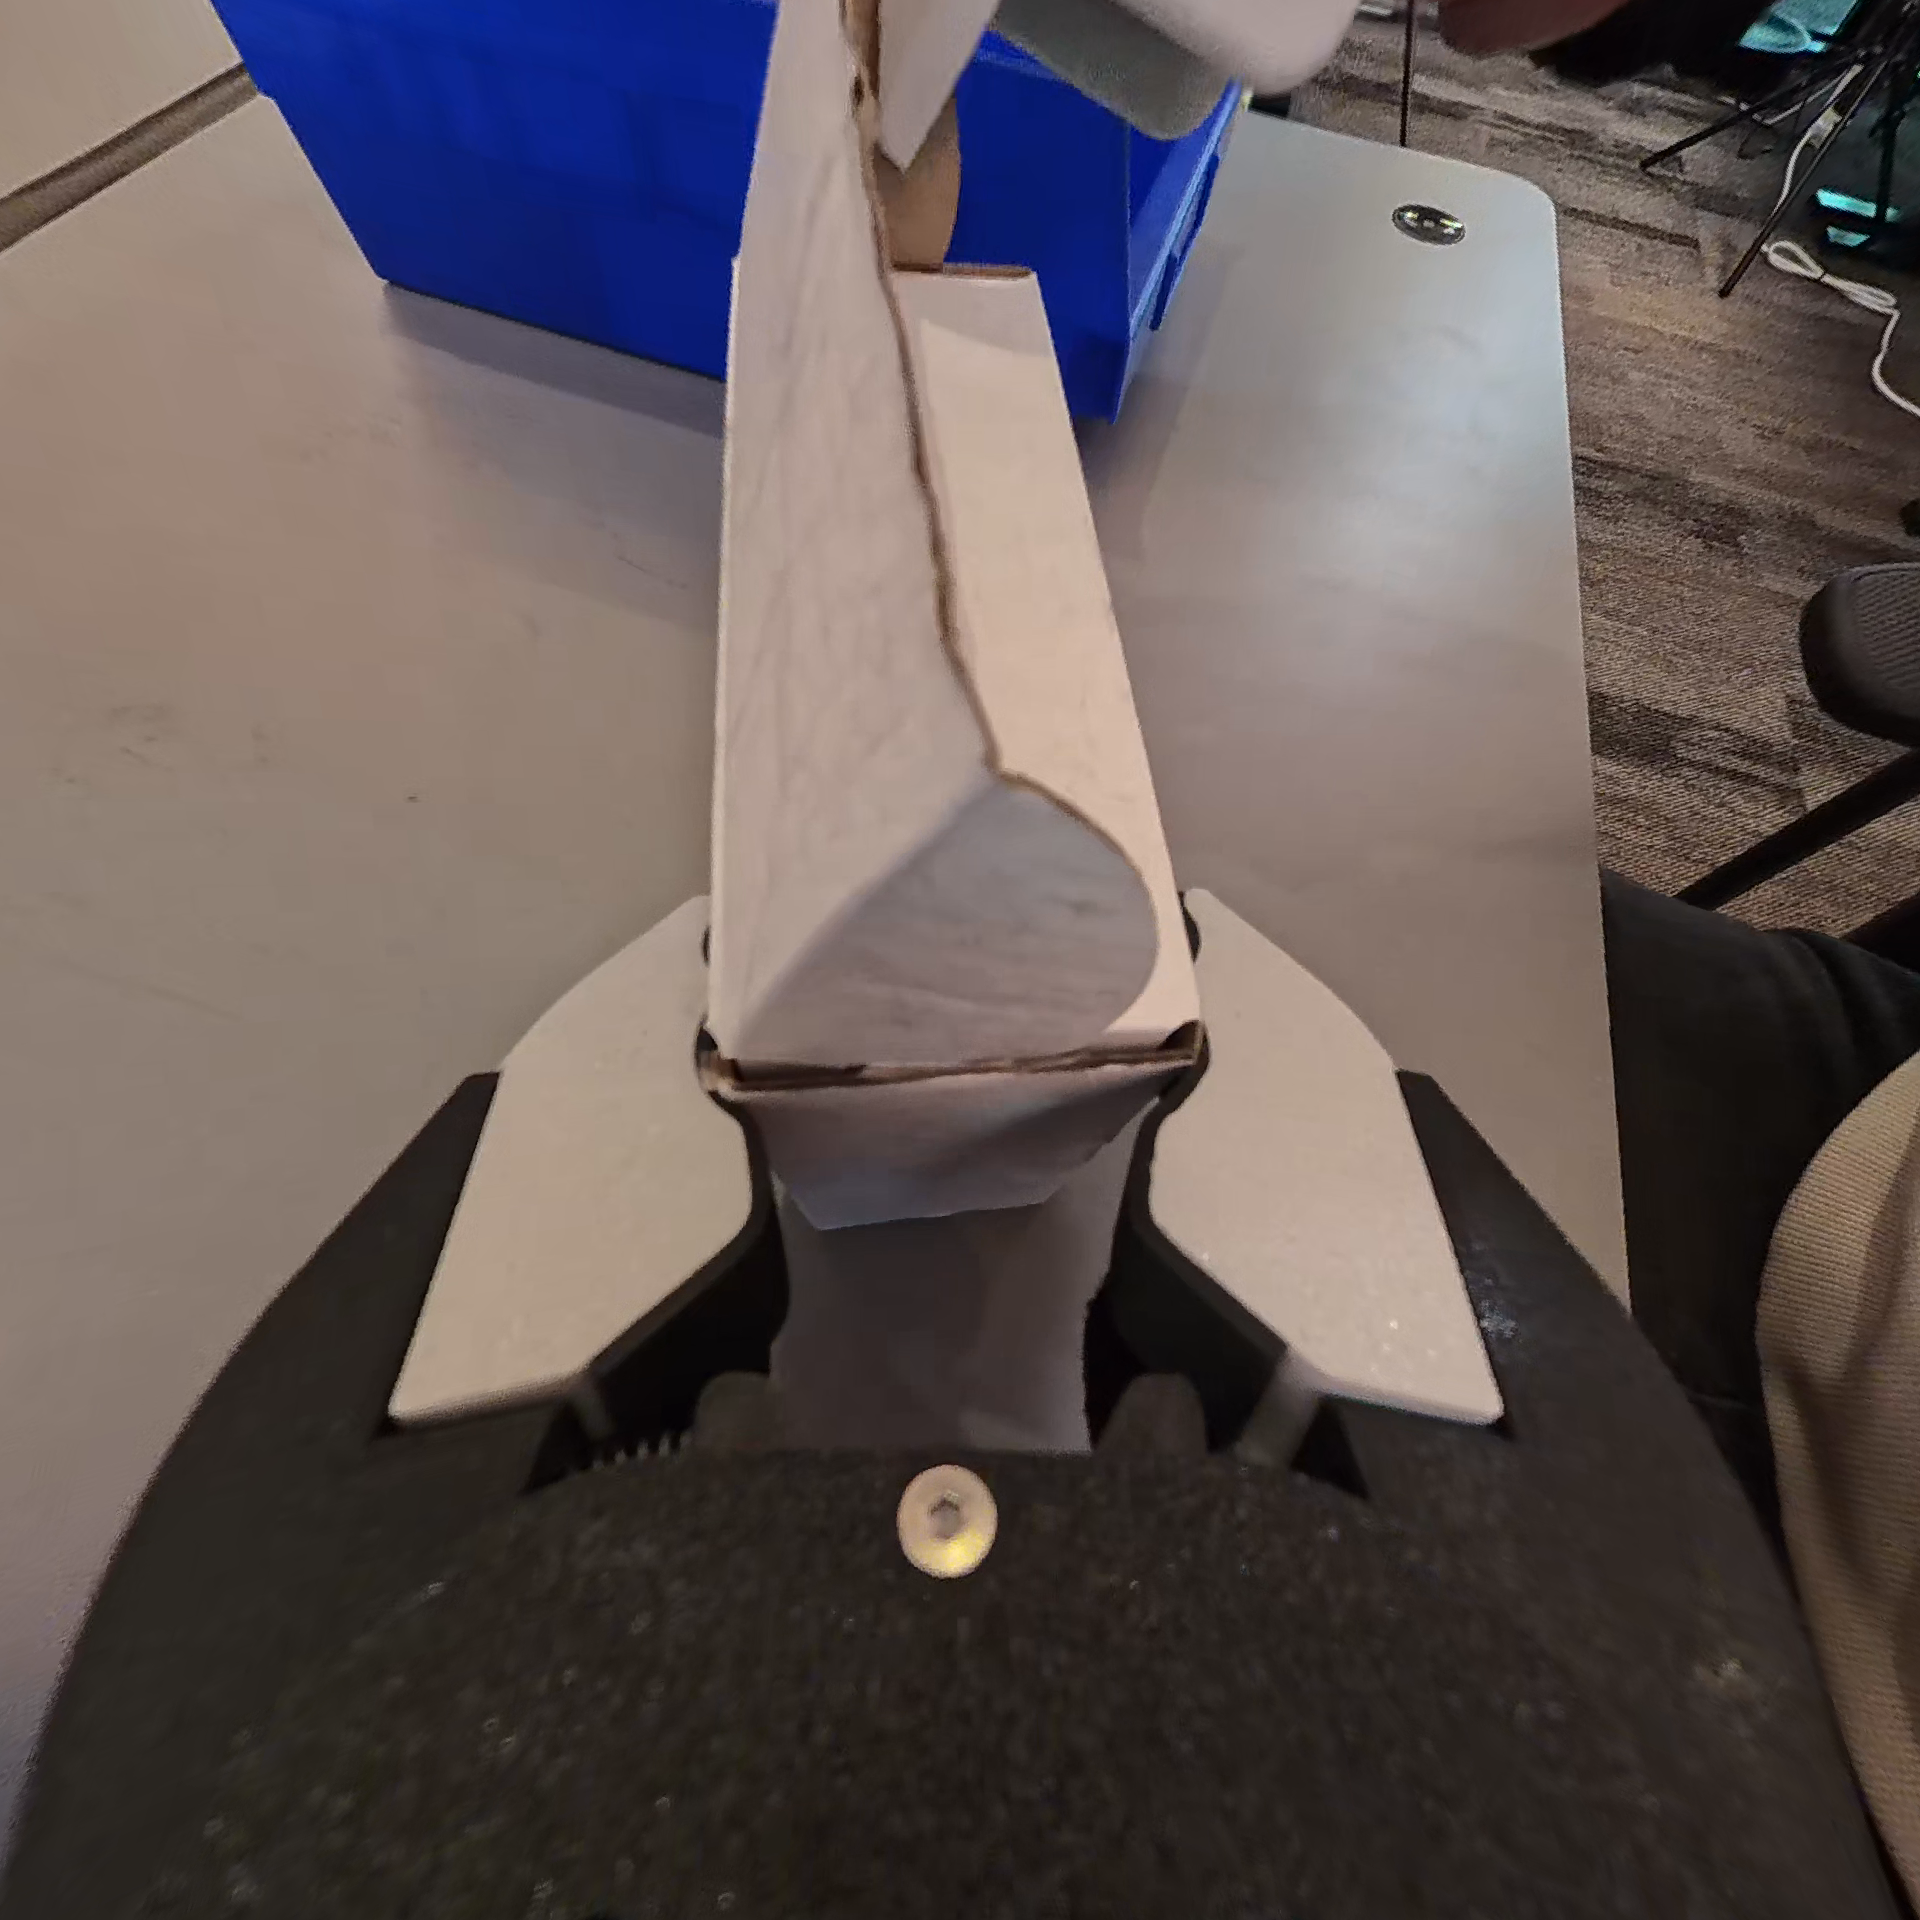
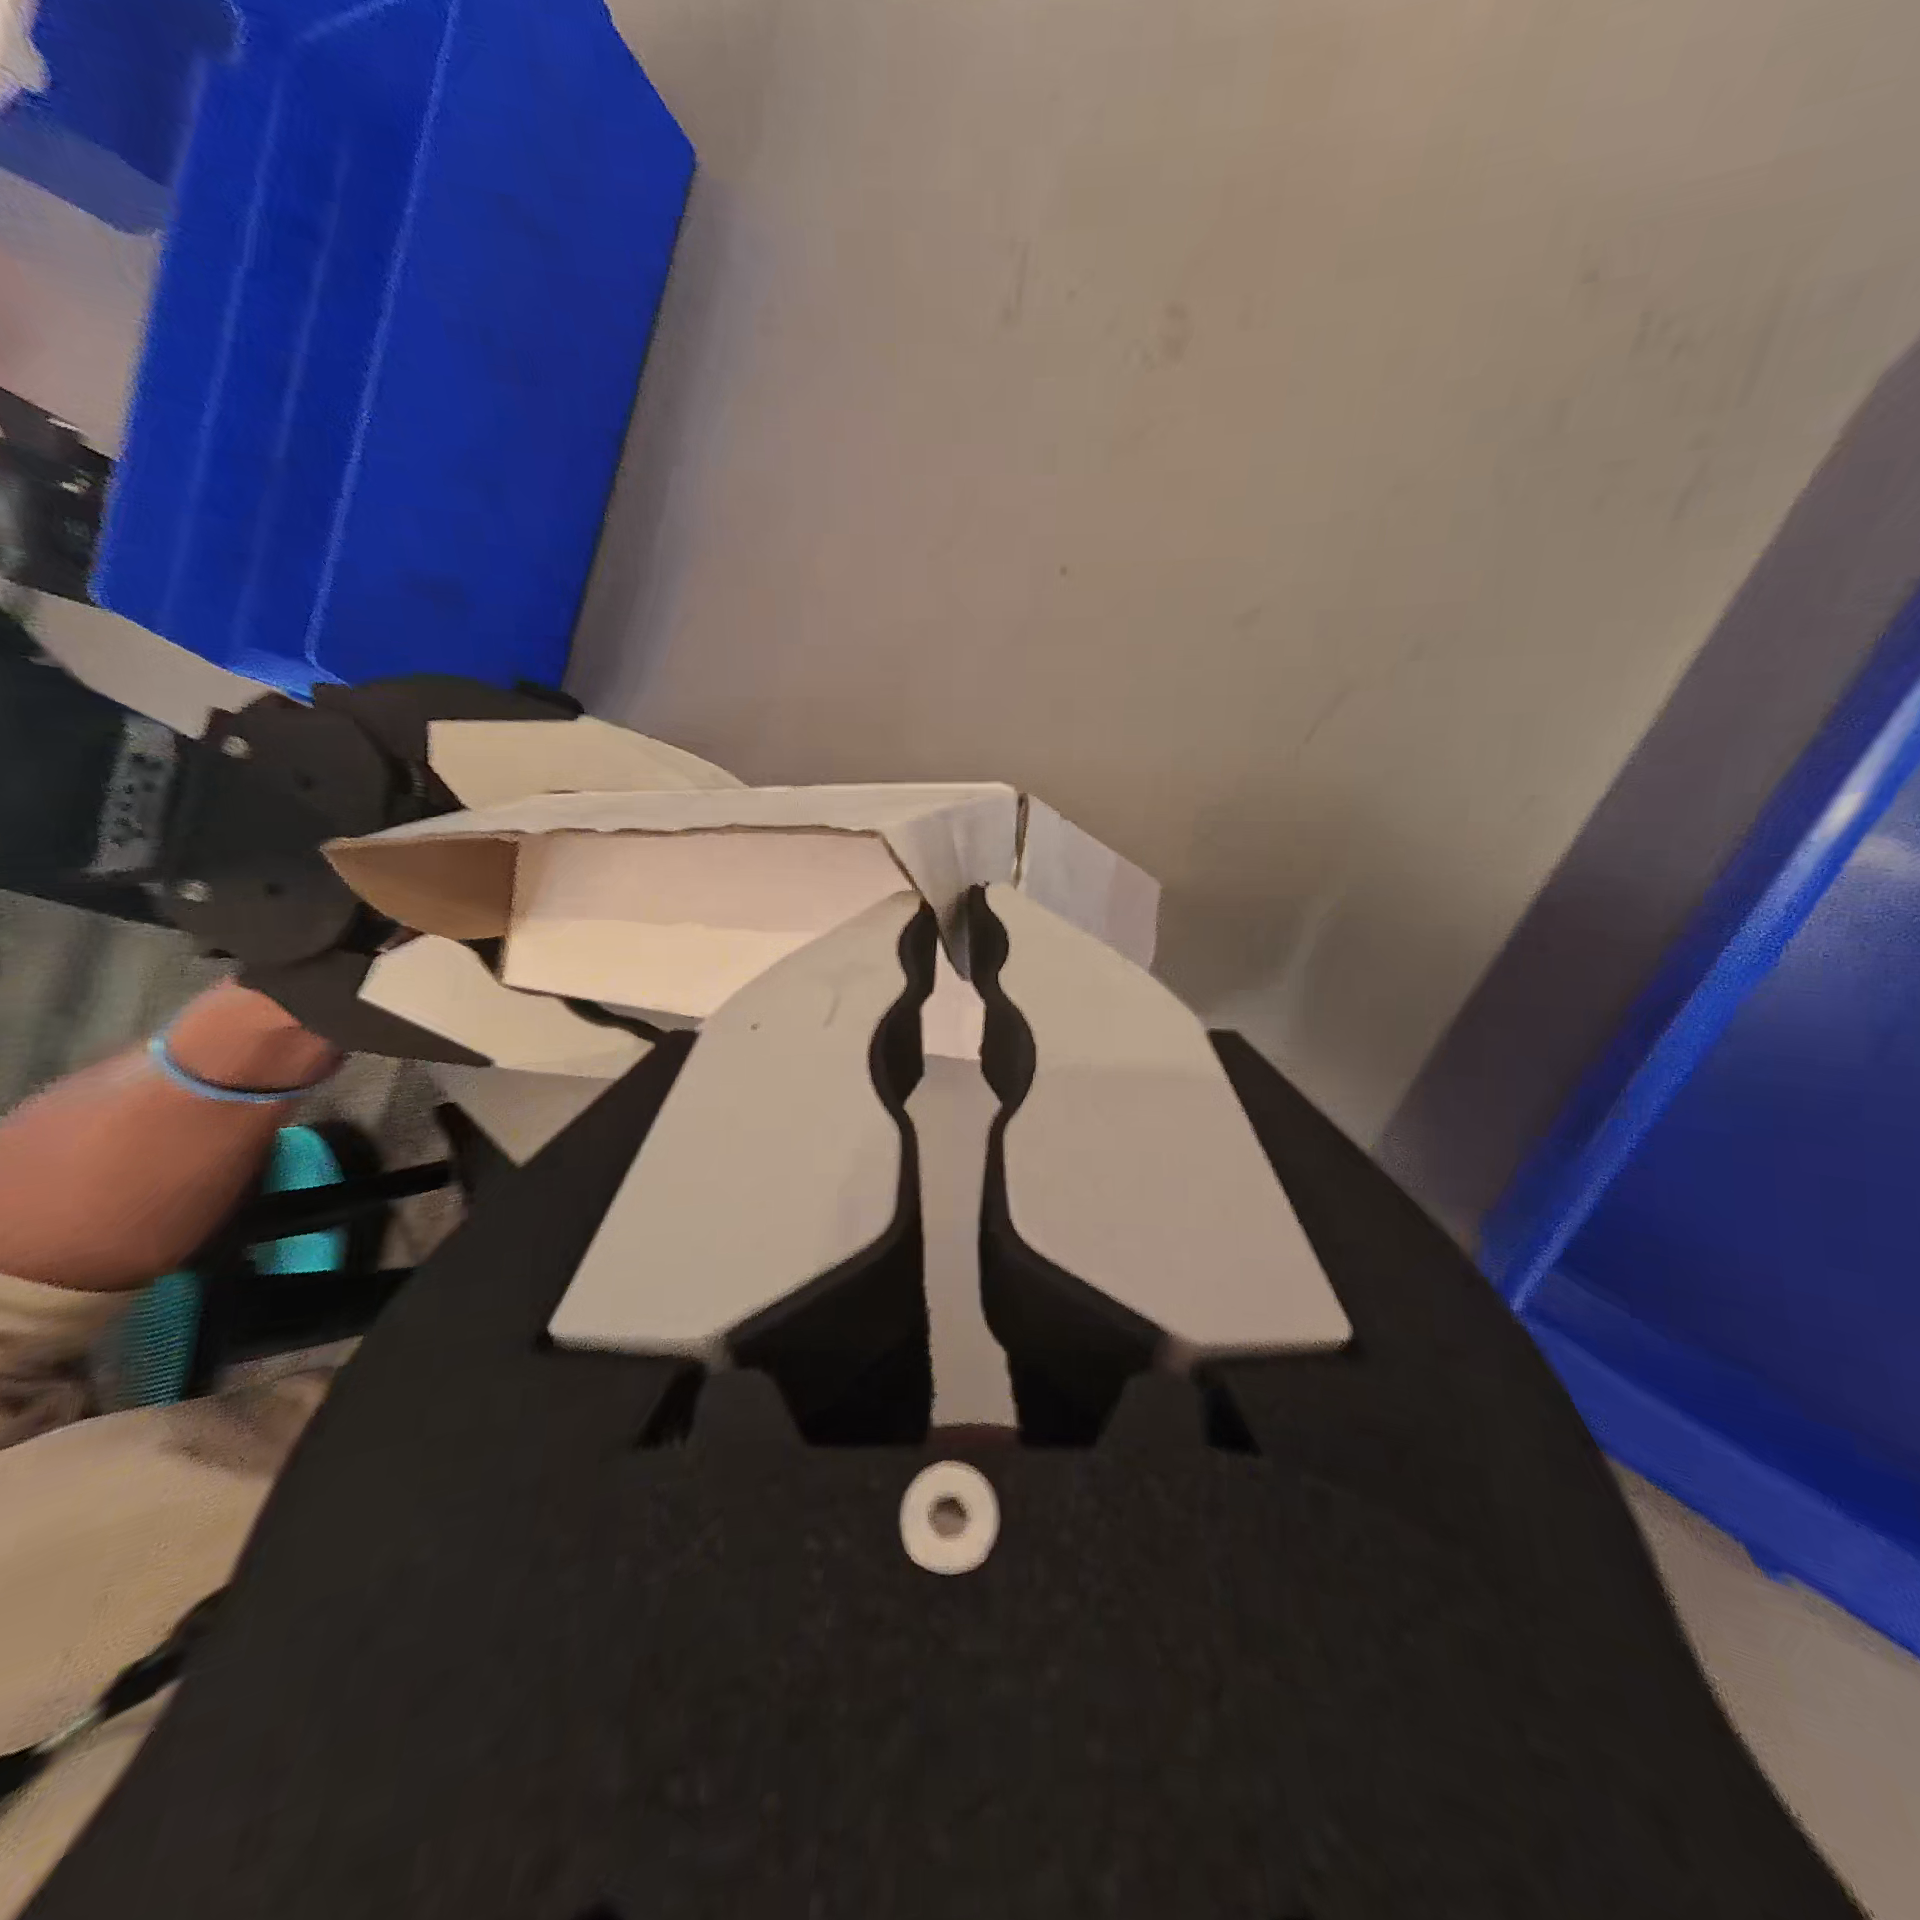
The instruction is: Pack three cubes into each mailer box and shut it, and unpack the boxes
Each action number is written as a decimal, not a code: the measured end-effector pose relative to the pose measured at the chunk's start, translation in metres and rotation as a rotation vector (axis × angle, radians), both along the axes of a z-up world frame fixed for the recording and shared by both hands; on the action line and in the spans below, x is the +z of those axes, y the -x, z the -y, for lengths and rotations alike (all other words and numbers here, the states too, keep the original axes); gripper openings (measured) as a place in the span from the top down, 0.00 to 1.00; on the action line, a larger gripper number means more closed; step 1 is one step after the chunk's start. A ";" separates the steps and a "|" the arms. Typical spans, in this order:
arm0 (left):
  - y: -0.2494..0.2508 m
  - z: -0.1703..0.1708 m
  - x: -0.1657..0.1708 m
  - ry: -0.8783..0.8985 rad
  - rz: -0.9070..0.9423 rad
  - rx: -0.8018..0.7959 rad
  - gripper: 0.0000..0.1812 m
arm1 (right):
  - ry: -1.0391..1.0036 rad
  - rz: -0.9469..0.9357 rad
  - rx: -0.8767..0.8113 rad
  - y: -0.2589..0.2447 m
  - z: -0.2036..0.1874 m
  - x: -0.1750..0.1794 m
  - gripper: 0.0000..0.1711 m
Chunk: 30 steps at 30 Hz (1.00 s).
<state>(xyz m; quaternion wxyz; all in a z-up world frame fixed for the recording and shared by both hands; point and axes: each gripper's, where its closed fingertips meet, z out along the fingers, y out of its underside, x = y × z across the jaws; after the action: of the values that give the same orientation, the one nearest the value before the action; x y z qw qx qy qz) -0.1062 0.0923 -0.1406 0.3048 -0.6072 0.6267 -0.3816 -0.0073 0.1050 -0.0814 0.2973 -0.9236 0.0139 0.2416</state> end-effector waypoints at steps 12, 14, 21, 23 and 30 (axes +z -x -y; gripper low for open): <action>-0.001 0.000 0.000 0.002 0.004 0.002 0.58 | -0.352 0.560 0.054 -0.006 -0.004 -0.011 0.97; -0.001 0.000 0.000 0.000 -0.001 0.008 0.58 | -0.340 0.554 0.029 -0.007 -0.007 -0.011 0.99; -0.001 -0.001 -0.001 -0.011 -0.006 0.016 0.58 | -0.173 -0.059 -0.111 -0.001 -0.010 -0.009 0.98; -0.001 -0.001 -0.001 -0.007 -0.001 0.012 0.58 | -0.164 -0.020 -0.108 -0.002 -0.009 -0.009 0.98; -0.001 -0.001 -0.001 -0.007 -0.010 0.019 0.58 | -0.183 0.144 -0.089 -0.002 -0.006 -0.014 0.99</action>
<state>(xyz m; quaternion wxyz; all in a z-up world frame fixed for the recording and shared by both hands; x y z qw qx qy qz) -0.1053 0.0936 -0.1418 0.3073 -0.6141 0.6236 -0.3734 -0.0050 0.1106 -0.0952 0.3911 -0.9060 0.0116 0.1617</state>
